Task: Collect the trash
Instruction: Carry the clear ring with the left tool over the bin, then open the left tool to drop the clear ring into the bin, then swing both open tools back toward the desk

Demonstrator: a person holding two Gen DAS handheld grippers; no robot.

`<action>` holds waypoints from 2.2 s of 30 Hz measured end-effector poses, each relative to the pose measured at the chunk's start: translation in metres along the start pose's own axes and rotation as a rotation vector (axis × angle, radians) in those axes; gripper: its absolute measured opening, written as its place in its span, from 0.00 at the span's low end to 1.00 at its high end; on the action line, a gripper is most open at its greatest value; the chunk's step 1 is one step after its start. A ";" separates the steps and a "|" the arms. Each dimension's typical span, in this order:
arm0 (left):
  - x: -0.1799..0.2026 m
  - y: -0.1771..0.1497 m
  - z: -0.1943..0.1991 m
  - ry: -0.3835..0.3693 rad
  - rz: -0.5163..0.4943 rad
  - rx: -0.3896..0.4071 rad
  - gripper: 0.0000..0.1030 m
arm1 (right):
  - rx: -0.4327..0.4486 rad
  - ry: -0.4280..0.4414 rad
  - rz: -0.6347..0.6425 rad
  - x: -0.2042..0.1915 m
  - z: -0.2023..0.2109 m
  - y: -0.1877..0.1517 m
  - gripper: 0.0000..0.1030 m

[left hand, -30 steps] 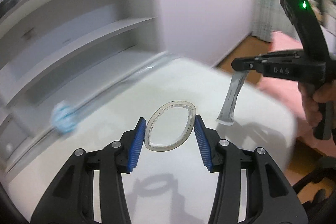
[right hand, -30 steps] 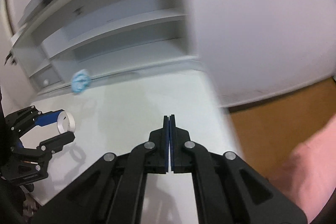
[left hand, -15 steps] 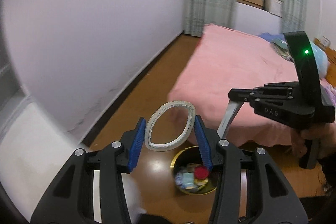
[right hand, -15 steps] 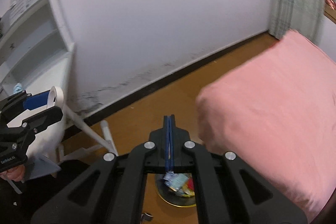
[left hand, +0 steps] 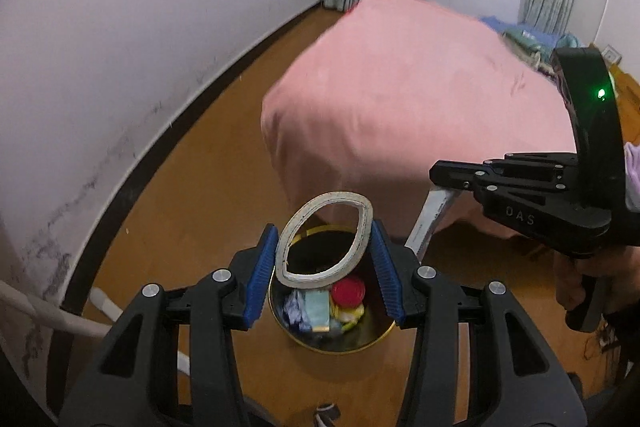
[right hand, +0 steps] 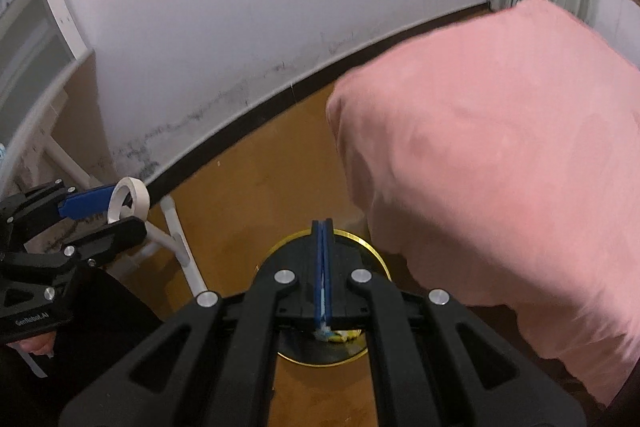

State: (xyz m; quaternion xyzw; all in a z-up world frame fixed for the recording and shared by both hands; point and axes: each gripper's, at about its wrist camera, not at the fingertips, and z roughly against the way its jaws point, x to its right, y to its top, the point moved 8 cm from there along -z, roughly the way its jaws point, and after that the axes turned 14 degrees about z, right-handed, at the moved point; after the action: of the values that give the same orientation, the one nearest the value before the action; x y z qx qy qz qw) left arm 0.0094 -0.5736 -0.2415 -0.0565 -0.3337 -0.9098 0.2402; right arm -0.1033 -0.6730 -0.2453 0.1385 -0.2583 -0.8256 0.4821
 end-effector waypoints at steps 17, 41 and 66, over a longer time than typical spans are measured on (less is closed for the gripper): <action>-0.036 -0.073 -0.113 0.028 0.042 -0.237 0.45 | -0.242 0.030 -0.081 0.010 -0.125 -0.102 0.01; -0.024 -0.080 -0.115 -0.001 0.050 -0.257 0.89 | -0.237 0.048 -0.117 0.013 -0.120 -0.085 0.57; 0.043 -0.020 0.030 -0.032 -0.139 -0.085 0.90 | -0.100 -0.124 -0.052 0.049 0.047 -0.004 0.89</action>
State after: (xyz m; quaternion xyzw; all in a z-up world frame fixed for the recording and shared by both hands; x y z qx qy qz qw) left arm -0.0392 -0.5587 -0.2186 -0.0579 -0.3017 -0.9366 0.1686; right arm -0.1528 -0.6997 -0.2079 0.0693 -0.2427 -0.8567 0.4498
